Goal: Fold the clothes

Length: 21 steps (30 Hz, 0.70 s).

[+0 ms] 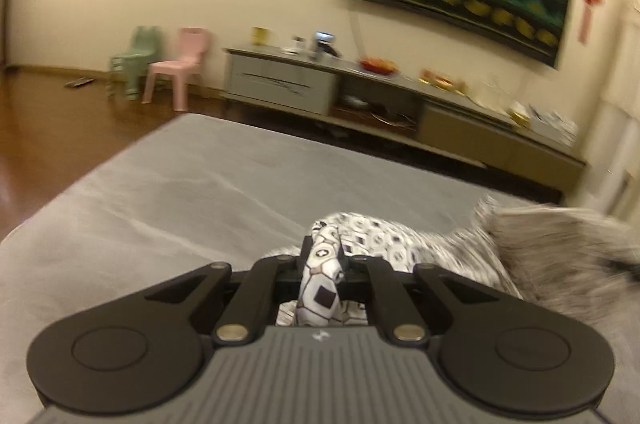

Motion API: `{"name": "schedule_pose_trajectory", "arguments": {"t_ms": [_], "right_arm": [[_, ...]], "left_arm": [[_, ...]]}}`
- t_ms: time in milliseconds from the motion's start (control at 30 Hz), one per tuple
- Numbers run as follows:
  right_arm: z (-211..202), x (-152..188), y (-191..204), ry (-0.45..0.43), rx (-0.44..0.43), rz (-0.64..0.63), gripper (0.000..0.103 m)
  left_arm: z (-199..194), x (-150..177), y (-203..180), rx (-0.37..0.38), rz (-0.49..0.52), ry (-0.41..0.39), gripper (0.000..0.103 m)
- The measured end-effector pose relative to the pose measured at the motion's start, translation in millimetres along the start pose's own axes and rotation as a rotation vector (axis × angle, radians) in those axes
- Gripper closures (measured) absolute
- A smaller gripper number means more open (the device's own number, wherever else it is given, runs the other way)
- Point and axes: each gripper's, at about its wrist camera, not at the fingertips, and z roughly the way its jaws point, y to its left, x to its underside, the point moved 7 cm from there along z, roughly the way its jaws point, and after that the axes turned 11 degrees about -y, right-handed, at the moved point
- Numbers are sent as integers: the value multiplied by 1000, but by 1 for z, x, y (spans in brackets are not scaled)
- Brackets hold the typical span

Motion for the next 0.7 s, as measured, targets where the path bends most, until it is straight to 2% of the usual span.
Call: {"name": "schedule_pose_trajectory", "arguments": {"t_ms": [133,200,233,300,400,433,467,500,533,567,600,633,667,700], "right_arm": [[-44,-9,-116,-35,322,148,103],[-48,26,-167,81,450,201,100],[-54,41,-182,124,479,242,98],[-69,54,-184,119,458,292,97],[-78,55,-159,80,402,281,85],[-80,50,-144,51,387,261,75],[-81,43,-130,23,356,239,57],[-82,37,-116,-3,321,217,49],[-78,31,-101,-11,266,189,36],[-68,27,-84,-4,202,139,27],[-56,23,-67,6,138,81,23],[-44,19,-49,16,73,23,17],[-33,16,-31,25,9,-35,15],[-20,17,-22,47,-19,-87,15]], "left_arm": [[5,5,3,20,-6,35,97],[4,11,-3,43,3,48,94],[-2,17,-4,59,13,53,92],[-10,27,-7,78,41,63,87],[-13,36,-13,89,77,73,66],[-12,39,-16,84,77,81,51],[-11,42,-19,78,77,90,45],[-9,45,-21,73,77,98,39],[-6,48,-23,64,74,109,40],[1,52,-22,44,65,128,46],[8,56,-17,22,53,151,57],[14,59,-13,7,41,168,89],[20,58,-11,8,32,172,96],[26,57,-9,9,22,176,96]]}}
